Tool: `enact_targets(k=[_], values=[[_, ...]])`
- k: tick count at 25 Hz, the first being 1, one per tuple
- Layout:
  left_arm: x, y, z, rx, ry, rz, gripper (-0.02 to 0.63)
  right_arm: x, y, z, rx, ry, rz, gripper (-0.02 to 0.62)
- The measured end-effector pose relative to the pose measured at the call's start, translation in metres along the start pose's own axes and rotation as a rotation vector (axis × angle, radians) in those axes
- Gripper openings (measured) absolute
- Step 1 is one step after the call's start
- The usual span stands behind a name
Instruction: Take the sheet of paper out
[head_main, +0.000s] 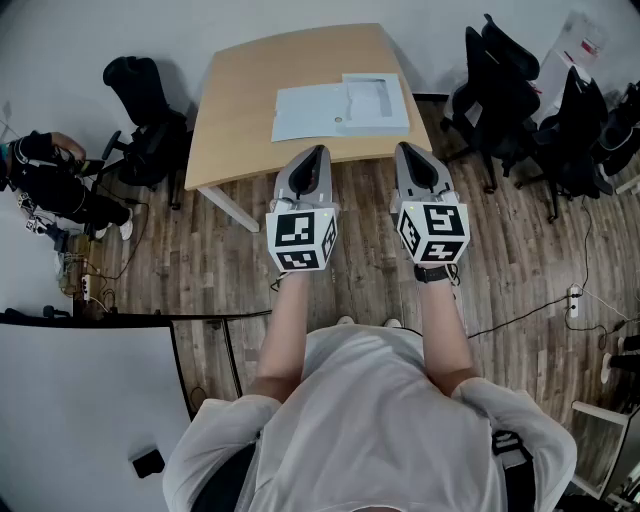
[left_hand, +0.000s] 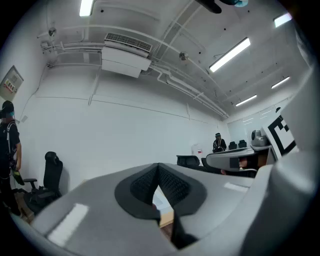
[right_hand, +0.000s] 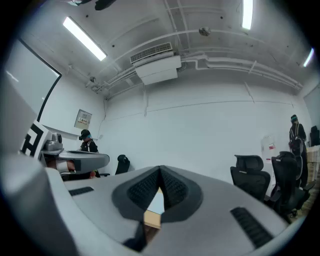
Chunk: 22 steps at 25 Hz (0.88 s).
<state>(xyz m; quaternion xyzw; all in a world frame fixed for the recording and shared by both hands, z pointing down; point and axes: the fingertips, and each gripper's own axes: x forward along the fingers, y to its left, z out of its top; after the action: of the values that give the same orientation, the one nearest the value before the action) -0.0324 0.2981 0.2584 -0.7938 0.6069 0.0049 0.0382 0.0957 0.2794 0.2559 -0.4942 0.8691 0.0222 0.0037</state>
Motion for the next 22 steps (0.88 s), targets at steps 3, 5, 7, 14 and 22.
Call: enact_targets(k=[3, 5, 7, 14, 22], values=[[-0.003, 0.01, -0.003, 0.007, 0.003, -0.002, 0.009, 0.006, 0.011, -0.002, -0.001, 0.005, -0.001, 0.012], [-0.006, 0.015, -0.005, 0.009, 0.004, -0.01, 0.009, 0.01, 0.019, -0.004, -0.001, 0.006, -0.001, 0.012], [-0.008, 0.02, -0.008, 0.005, 0.003, -0.026, 0.009, 0.013, 0.027, -0.005, 0.004, 0.003, -0.004, 0.012], [-0.018, 0.029, -0.023, -0.017, 0.004, -0.06, 0.009, 0.019, 0.051, -0.016, 0.133, -0.028, 0.017, 0.012], [0.015, 0.046, -0.042, 0.005, 0.068, -0.026, 0.009, 0.043, 0.04, -0.031, 0.144, -0.005, -0.003, 0.012]])
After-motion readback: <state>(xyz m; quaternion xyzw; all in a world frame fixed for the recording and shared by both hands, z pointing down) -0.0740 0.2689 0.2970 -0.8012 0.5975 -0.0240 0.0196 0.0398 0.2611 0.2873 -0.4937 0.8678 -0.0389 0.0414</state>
